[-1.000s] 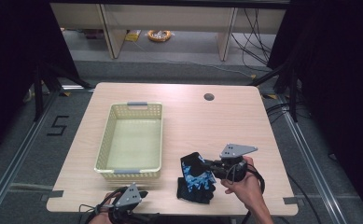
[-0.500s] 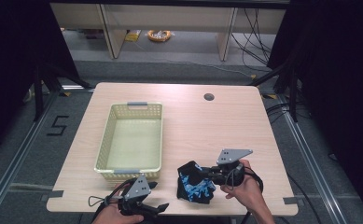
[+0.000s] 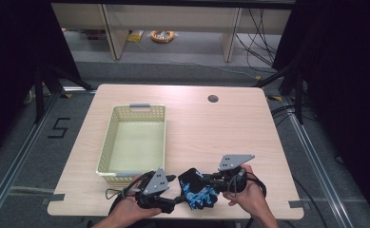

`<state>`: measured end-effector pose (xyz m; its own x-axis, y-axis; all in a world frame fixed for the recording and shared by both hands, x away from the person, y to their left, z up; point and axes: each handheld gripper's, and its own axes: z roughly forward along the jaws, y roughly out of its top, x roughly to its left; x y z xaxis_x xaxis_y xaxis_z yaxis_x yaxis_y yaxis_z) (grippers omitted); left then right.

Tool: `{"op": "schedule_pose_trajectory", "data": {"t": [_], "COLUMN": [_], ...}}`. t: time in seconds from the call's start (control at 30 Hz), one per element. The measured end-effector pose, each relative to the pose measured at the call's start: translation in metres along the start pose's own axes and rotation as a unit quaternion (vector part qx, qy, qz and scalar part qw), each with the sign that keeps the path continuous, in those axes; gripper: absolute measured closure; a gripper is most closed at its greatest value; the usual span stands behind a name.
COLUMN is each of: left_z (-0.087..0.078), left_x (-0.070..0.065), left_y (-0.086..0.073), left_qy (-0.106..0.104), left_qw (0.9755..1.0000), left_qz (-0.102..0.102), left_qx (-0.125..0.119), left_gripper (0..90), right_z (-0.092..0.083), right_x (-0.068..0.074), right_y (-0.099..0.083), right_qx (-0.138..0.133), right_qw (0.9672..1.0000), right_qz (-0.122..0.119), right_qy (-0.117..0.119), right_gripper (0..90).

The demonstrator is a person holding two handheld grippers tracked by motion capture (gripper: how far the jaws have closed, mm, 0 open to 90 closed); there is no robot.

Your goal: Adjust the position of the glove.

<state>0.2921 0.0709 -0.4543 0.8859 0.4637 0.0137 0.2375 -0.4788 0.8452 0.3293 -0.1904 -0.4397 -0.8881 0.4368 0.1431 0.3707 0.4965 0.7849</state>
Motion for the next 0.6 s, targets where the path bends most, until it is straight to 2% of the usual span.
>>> {"op": "schedule_pose_trajectory", "data": {"t": [0.07,0.17,0.2,0.23,0.33,0.37,0.4,0.47,0.5,0.53,0.6], "left_z": [0.005,0.007,0.009,0.009,0.012,0.012,0.013,0.014,0.015,0.016,0.018], "left_x": [-0.002,-0.002,0.0,0.0,0.0,0.0,0.0,0.001,0.0,0.002,0.001], "left_y": [0.008,0.011,0.013,0.013,0.013,0.013,0.012,0.012,0.011,0.012,0.01], "left_qy": [0.009,0.015,0.008,0.008,-0.002,0.001,-0.007,-0.008,-0.011,-0.015,-0.024], "left_qw": [0.9998,0.9996,0.9994,0.9994,0.999,0.9989,0.9988,0.9987,0.9989,0.9986,0.9991], "left_qz": [0.017,0.024,0.033,0.033,0.044,0.045,0.042,0.045,0.038,0.045,0.029], "left_qx": [-0.002,-0.002,0.0,0.0,0.008,0.014,0.023,0.025,0.025,0.023,0.019], "left_gripper": [35.3,37.4,41.3,43.3,53.3,53.3,61.3,64.8,69.5,72.1,80.6], "right_z": [0.0,-0.001,-0.001,-0.001,0.0,0.0,0.0,0.0,0.0,0.0,-0.001], "right_x": [0.001,0.002,0.004,0.004,0.003,0.003,0.004,0.004,0.003,0.003,0.001], "right_y": [0.0,0.001,0.001,0.001,0.002,0.002,0.002,0.002,0.002,0.003,0.006], "right_qx": [0.005,0.008,0.011,0.011,0.007,0.007,0.008,0.008,0.004,0.005,0.009], "right_qw": [1.0,0.9999,0.9999,0.9999,0.9999,0.9999,0.9999,0.9998,0.9998,0.9998,0.9998], "right_qz": [-0.002,-0.004,0.003,0.003,-0.01,-0.01,-0.004,-0.004,-0.005,-0.005,-0.013], "right_qy": [0.005,0.011,0.011,0.011,0.012,0.012,0.014,0.015,0.016,0.017,0.012], "right_gripper": [85.6,85.7,85.6,85.6,85.6,85.6,85.6,85.7,85.8,85.8,85.9]}}
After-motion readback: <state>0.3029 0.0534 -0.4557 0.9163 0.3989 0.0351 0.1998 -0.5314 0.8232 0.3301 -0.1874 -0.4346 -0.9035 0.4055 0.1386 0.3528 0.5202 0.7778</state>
